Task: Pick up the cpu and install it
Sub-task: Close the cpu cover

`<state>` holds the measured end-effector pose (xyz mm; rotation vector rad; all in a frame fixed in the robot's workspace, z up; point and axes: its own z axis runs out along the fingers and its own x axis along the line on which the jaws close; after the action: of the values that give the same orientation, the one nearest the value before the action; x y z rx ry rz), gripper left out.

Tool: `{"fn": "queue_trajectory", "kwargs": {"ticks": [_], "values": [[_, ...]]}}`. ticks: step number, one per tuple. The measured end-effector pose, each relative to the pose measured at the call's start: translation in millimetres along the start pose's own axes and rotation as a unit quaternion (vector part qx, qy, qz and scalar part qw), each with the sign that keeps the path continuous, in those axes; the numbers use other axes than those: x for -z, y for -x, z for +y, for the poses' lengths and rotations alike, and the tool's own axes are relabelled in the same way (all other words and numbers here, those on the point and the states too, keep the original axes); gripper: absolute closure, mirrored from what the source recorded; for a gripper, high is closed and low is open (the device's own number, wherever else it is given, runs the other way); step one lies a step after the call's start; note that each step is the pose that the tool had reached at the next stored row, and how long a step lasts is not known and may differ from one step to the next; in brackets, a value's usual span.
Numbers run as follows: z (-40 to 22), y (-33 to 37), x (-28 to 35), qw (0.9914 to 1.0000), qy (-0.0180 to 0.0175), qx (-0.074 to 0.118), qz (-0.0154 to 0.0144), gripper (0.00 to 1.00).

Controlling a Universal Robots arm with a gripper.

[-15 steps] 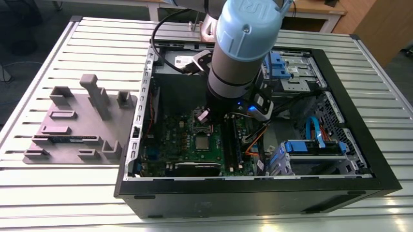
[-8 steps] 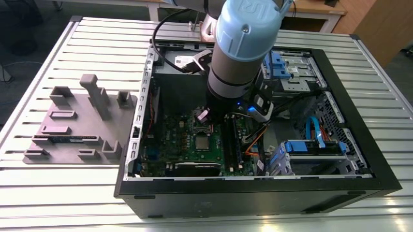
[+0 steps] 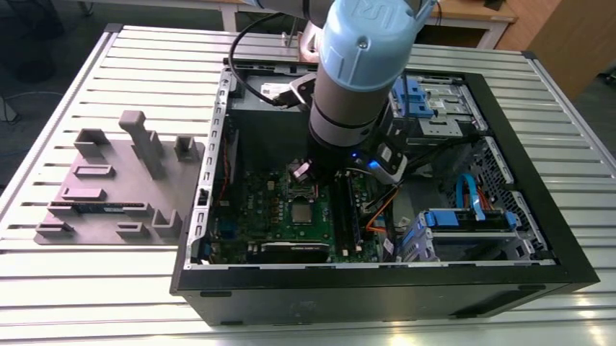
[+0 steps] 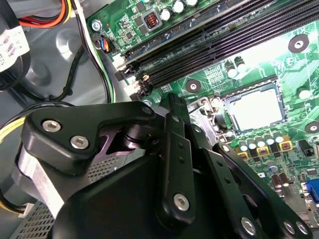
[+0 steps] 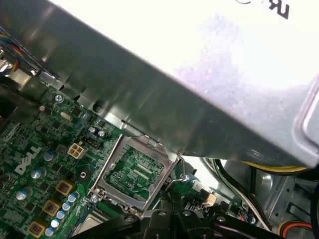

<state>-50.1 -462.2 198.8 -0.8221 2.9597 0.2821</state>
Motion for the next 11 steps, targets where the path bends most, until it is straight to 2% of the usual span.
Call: {"fn": "queue_trajectory", "kwargs": {"ticks": [11], "values": [[1.6, -2.5, -0.4, 1.0, 0.0012, 0.0, -0.0012, 0.89]]}}
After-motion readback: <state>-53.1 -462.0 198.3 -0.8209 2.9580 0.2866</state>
